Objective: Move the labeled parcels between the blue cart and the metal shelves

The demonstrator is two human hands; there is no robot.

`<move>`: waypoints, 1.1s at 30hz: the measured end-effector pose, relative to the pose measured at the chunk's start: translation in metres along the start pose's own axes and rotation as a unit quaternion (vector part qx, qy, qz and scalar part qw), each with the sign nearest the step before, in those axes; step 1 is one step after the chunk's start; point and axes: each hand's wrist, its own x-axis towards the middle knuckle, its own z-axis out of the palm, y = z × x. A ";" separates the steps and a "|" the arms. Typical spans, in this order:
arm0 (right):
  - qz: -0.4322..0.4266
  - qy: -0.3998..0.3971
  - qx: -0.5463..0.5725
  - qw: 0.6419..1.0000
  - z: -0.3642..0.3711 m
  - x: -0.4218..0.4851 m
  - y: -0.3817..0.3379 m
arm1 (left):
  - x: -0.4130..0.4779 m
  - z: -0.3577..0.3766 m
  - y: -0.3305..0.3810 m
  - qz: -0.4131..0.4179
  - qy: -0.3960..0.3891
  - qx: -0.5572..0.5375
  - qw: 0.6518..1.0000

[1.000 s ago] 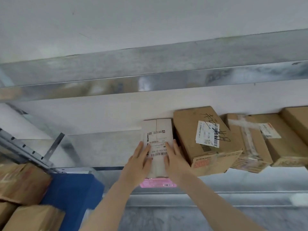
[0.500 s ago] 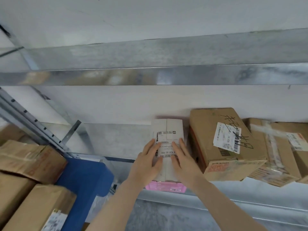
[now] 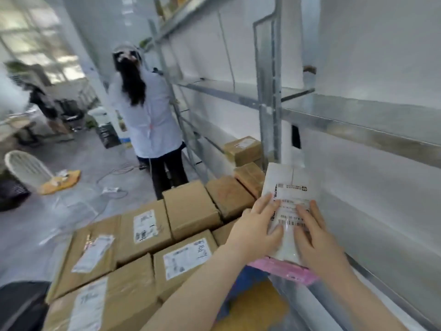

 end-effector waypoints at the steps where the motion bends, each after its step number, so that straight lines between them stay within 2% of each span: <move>1: -0.036 -0.021 0.014 0.999 0.015 0.009 -0.021 | -0.011 -0.023 -0.015 -0.031 0.021 -0.003 0.999; 4: -0.137 -0.081 0.055 0.986 0.067 0.025 -0.090 | -0.054 -0.090 -0.060 -0.109 0.088 0.000 0.990; 8: -0.228 -0.161 0.066 0.958 0.150 0.027 -0.183 | -0.123 -0.163 -0.123 -0.185 0.168 0.045 0.967; 12: -0.270 -0.239 0.081 0.929 0.237 0.015 -0.260 | -0.186 -0.212 -0.195 -0.254 0.202 0.072 0.943; 15: -0.270 -0.280 0.077 0.918 0.302 0.009 -0.298 | -0.214 -0.230 -0.254 -0.292 0.200 0.056 0.934; 21: -0.245 -0.317 0.027 0.916 0.405 0.018 -0.327 | -0.230 -0.243 -0.359 -0.323 0.157 0.055 0.932; 25: -0.213 -0.322 0.009 0.922 0.447 0.023 -0.325 | -0.229 -0.233 -0.406 -0.335 0.131 0.003 0.933; 28: -0.203 -0.342 -0.019 0.917 0.466 0.020 -0.314 | -0.235 -0.216 -0.426 -0.350 0.113 -0.027 0.929; 33: -0.207 -0.339 -0.029 0.918 0.471 0.014 -0.311 | -0.244 -0.204 -0.426 -0.351 0.126 -0.067 0.925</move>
